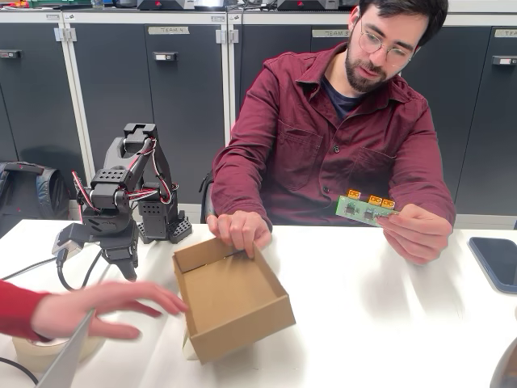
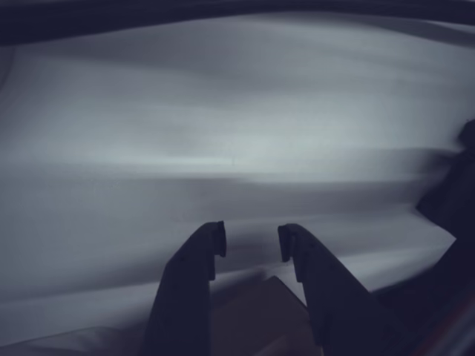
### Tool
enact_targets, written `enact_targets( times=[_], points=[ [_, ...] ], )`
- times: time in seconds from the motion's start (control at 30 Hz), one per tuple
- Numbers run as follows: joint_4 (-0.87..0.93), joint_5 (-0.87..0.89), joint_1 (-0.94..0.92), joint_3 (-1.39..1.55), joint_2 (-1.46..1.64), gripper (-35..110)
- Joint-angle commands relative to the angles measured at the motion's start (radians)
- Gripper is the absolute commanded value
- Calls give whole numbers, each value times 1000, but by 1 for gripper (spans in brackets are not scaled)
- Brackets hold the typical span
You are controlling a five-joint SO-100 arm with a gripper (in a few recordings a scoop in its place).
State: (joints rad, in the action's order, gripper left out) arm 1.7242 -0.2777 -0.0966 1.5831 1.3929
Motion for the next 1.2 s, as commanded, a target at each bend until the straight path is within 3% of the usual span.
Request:
enact_targets(
  times=[0.0, 1.17],
  points=[
    [11, -2, -9, -37, 9, 16],
    [14, 14, 17, -38, 100, 16]
  ],
)
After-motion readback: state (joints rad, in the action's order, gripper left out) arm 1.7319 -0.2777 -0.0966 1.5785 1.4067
